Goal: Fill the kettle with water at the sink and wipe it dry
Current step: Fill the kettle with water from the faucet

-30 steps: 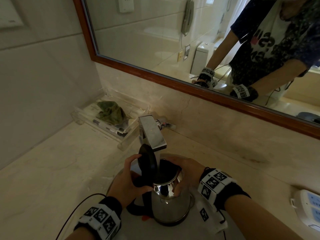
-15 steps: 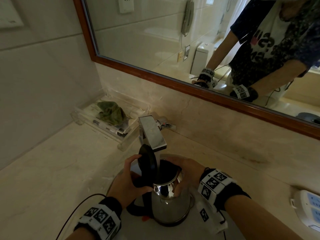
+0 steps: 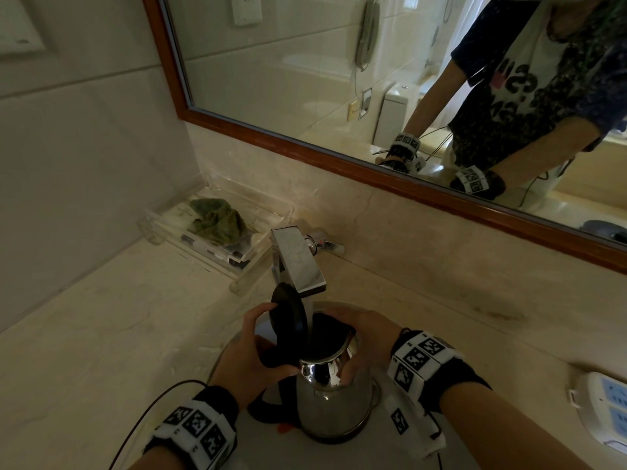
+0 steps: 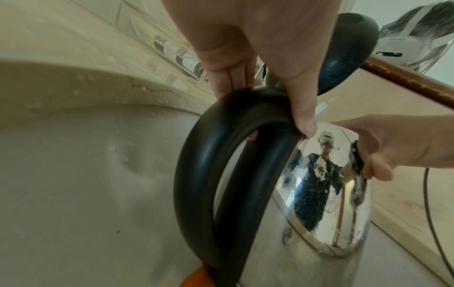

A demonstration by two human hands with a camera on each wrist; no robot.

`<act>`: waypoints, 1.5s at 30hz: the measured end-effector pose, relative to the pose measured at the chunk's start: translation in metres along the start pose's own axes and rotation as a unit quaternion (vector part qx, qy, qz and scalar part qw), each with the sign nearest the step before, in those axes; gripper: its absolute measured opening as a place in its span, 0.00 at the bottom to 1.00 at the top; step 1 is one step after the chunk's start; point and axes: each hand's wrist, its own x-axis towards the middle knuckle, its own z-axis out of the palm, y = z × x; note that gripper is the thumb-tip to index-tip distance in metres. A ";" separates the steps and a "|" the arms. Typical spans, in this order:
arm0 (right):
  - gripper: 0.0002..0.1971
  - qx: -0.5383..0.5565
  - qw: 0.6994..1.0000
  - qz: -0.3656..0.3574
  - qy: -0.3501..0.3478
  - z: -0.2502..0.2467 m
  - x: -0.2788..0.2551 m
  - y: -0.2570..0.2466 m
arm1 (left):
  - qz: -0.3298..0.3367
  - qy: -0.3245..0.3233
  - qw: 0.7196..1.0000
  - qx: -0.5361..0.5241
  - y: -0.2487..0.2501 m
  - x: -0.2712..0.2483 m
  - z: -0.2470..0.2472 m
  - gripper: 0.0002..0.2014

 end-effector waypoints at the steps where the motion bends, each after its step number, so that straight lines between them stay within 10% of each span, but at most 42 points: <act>1: 0.51 0.000 1.000 -0.001 -0.001 0.000 0.000 0.000 | 0.000 0.001 1.000 0.001 0.000 0.000 0.000 0.51; 45: 0.51 0.017 1.000 -0.023 0.000 0.001 0.000 0.001 | 0.001 0.007 1.000 -0.010 0.000 -0.002 0.001 0.49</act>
